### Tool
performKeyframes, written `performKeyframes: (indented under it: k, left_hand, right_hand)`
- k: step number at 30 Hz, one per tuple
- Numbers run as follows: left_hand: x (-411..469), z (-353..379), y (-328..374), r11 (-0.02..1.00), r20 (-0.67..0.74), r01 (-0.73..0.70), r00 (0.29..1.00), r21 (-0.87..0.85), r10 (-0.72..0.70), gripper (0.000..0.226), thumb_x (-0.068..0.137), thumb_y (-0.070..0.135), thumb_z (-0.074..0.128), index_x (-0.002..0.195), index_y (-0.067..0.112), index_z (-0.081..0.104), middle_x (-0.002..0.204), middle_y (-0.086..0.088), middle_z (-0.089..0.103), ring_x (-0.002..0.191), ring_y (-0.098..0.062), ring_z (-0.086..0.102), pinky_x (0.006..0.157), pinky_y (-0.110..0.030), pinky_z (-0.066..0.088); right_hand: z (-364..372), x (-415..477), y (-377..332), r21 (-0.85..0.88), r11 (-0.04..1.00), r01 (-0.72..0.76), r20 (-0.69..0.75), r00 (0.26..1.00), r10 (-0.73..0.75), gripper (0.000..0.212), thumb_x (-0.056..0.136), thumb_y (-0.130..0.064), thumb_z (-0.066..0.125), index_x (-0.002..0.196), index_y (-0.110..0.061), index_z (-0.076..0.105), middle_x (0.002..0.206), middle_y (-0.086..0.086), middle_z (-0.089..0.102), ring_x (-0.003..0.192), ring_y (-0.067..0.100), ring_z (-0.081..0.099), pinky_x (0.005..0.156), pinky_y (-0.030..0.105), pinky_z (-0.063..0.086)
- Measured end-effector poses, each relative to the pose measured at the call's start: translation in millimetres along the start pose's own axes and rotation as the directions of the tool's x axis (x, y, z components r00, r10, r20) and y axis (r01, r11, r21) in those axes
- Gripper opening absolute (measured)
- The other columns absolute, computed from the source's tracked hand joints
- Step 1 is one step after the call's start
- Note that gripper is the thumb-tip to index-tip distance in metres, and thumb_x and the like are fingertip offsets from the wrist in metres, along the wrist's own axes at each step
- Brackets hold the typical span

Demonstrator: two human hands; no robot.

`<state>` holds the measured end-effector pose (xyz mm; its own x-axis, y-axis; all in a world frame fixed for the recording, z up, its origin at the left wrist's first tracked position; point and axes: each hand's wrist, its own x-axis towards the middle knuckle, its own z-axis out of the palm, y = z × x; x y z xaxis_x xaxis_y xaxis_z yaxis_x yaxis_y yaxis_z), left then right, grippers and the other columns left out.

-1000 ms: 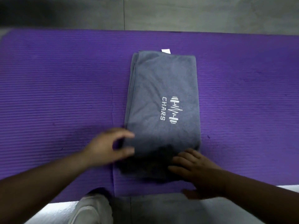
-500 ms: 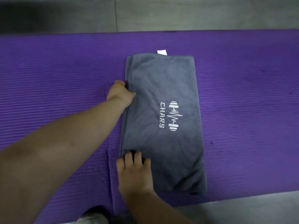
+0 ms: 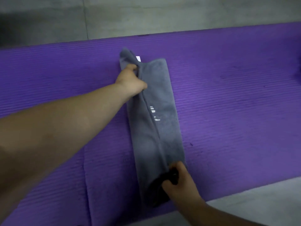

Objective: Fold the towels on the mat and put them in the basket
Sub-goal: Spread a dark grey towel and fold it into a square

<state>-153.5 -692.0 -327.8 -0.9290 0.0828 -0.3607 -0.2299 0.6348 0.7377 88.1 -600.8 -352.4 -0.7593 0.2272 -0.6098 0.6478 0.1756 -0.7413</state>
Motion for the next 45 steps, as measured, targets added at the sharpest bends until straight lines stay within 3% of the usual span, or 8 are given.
performKeyframes:
  k: [9, 15, 20, 30, 32, 35, 39, 45]
  left_hand:
    - [4, 66, 25, 0.939, 0.094, -0.113, 0.992, 0.326, 0.087, 0.058, 0.088, 0.02, 0.054, 0.14, 0.012, 0.03, 0.135, -0.012, 0.049, 0.126, -0.028, 0.045, 0.104, -0.034, 0.035]
    - [-6, 74, 1, 0.926, 0.22, -0.338, 0.928, 0.169, 0.299, 0.048, 0.092, 0.027, 0.049, 0.137, 0.014, 0.039, 0.093, -0.006, 0.059, 0.107, -0.025, 0.056, 0.098, -0.027, 0.037]
    - [-8, 50, -16, 0.593, 0.281, -0.56, 0.819, 0.578, 0.5, 0.052, 0.094, 0.038, 0.042, 0.142, 0.023, 0.031, 0.154, -0.005, 0.018, 0.143, -0.021, 0.01, 0.114, -0.036, -0.003]
    - [6, 68, -11, 0.368, 0.487, -0.575, 0.817, 0.731, 0.308, 0.069, 0.088, 0.062, 0.029, 0.146, 0.034, 0.003, 0.156, -0.003, -0.009, 0.143, -0.021, -0.012, 0.113, -0.047, -0.012]
    - [6, 68, -12, 0.369, 0.483, -0.573, 0.818, 0.732, 0.314, 0.07, 0.088, 0.061, 0.03, 0.146, 0.033, 0.003, 0.156, -0.003, -0.009, 0.143, -0.021, -0.012, 0.113, -0.047, -0.012]
    - [5, 68, -13, 0.368, 0.477, -0.575, 0.816, 0.73, 0.327, 0.071, 0.088, 0.06, 0.03, 0.147, 0.031, 0.003, 0.156, -0.003, -0.007, 0.144, -0.021, -0.01, 0.113, -0.046, -0.011]
    - [8, 65, -11, 0.41, 0.459, -0.572, 0.818, 0.71, 0.346, 0.07, 0.089, 0.057, 0.032, 0.147, 0.027, 0.005, 0.156, -0.003, -0.006, 0.144, -0.019, -0.009, 0.114, -0.042, -0.011]
    - [30, 62, -5, 0.383, 0.442, -0.56, 0.823, 0.734, 0.356, 0.08, 0.081, 0.067, 0.036, 0.147, 0.03, 0.009, 0.156, -0.004, -0.008, 0.143, -0.021, -0.013, 0.112, -0.045, -0.014]
  right_hand:
    - [-30, -3, 30, -0.102, 0.989, -0.108, -0.087, 0.991, 0.099, 0.036, 0.074, 0.004, 0.053, 0.073, -0.03, 0.04, 0.069, -0.008, 0.053, 0.06, -0.013, 0.053, 0.055, 0.007, 0.039]
    - [-37, -1, 33, -0.179, 0.976, -0.122, -0.114, 0.988, 0.103, 0.035, 0.072, 0.008, 0.05, 0.065, -0.025, 0.039, 0.06, -0.005, 0.049, 0.053, -0.004, 0.054, 0.048, 0.007, 0.037]
    - [-39, -3, 27, -0.241, 0.964, -0.114, -0.118, 0.989, 0.087, 0.033, 0.075, 0.005, 0.048, 0.066, -0.023, 0.034, 0.066, -0.008, 0.045, 0.06, 0.009, 0.045, 0.052, 0.017, 0.034]
    - [-52, -11, 36, -0.528, 0.837, -0.146, -0.11, 0.989, 0.102, 0.035, 0.075, -0.001, 0.043, 0.07, -0.03, 0.024, 0.093, -0.003, 0.04, 0.1, 0.026, 0.053, 0.072, 0.029, 0.037]
    - [-53, -14, 38, -0.657, 0.736, 0.164, -0.167, 0.92, -0.354, 0.028, 0.067, -0.005, 0.037, 0.08, -0.029, 0.035, 0.094, 0.001, 0.042, 0.092, 0.022, 0.048, 0.079, 0.028, 0.039]
    - [-47, -9, 42, -0.699, 0.365, 0.615, 0.18, 0.645, -0.742, 0.033, 0.079, -0.019, 0.041, 0.111, -0.016, 0.046, 0.123, 0.007, 0.044, 0.114, 0.022, 0.043, 0.105, 0.025, 0.025]
    - [-48, 20, 47, -0.706, -0.003, 0.708, 0.59, 0.586, -0.555, 0.062, 0.078, -0.052, 0.038, 0.128, -0.016, 0.038, 0.136, 0.007, 0.051, 0.128, 0.021, 0.034, 0.113, 0.034, 0.01]
    - [-71, 36, 57, -0.672, -0.137, 0.728, 0.702, 0.567, -0.43, 0.075, 0.075, -0.061, 0.032, 0.134, -0.015, 0.032, 0.143, 0.006, 0.036, 0.129, 0.021, 0.03, 0.112, 0.036, 0.008]
